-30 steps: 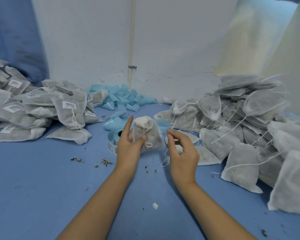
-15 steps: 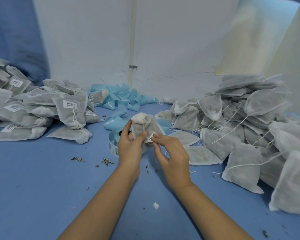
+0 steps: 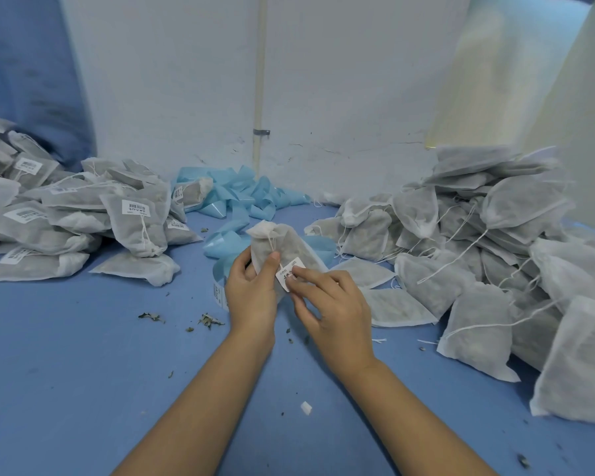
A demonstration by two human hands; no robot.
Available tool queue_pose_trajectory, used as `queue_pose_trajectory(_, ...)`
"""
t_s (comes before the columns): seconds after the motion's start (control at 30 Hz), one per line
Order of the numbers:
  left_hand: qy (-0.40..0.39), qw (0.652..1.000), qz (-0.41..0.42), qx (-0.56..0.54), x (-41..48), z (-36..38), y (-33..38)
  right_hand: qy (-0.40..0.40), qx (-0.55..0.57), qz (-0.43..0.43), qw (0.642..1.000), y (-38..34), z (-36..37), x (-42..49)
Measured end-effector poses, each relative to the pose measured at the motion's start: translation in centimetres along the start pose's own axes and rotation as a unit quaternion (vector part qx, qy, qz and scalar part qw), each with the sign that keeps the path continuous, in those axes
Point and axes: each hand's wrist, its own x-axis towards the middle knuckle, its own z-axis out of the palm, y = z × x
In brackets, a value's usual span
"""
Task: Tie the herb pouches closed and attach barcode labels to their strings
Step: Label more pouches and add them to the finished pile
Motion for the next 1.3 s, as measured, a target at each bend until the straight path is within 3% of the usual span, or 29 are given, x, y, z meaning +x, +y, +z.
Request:
queue_pose_trajectory(0.1, -0.020, 0.999, -0.034, -0.028, 0.1, -0.1, 0.1, -0.014, -0.013, -0.005, 1.000, -0.3, 0.0, 0.0)
queue_pose_trajectory(0.23, -0.115, 0.984, -0.076, -0.112, -0.2, 0.0, 0.2, -0.051, -0.014, 0.023, 0.998, -0.6, -0.3, 0.1)
queue_pose_trajectory(0.33, -0.148, 0.975, -0.096, -0.138, -0.3, 0.1, 0.0, -0.099, 0.069, 0.086, 0.989, -0.6, -0.7, 0.1)
queue_pose_trajectory(0.5, -0.158, 0.975, -0.095, -0.122, -0.2, -0.2, -0.1, -0.119, 0.154, 0.155, 0.969, -1.0, -1.0, 0.3)
queue_pose_trajectory(0.7, -0.159, 0.978, -0.095, -0.099, 0.3, -0.5, 0.2, -0.172, 0.044, 0.130, 0.975, -1.0, -0.7, 0.3)
queue_pose_trajectory(0.87, -0.166, 0.976, -0.090, -0.110, 0.7, -0.6, 0.9, -0.205, 0.075, 0.169, 0.961, -1.2, -0.4, 0.3)
queue_pose_trajectory(0.97, -0.164, 0.982, -0.076, -0.058, 0.8, -0.8, 1.1, -0.199, 0.160, 0.206, 0.944, -1.1, -0.7, 0.3)
queue_pose_trajectory(1.17, -0.171, 0.975, -0.047, 0.133, 0.9, -1.4, 1.4, -0.202, 0.174, 0.223, 0.938, -0.6, -0.8, 0.3)
queue_pose_trajectory(1.23, -0.154, 0.979, -0.053, 0.125, 1.2, -1.4, 1.7, -0.204, 0.177, 0.224, 0.937, -0.6, -0.7, 0.2)
queue_pose_trajectory(1.3, -0.135, 0.989, -0.045, 0.045, 1.6, -1.4, 2.5, -0.193, 0.177, 0.228, 0.938, -0.6, -0.6, 0.0)
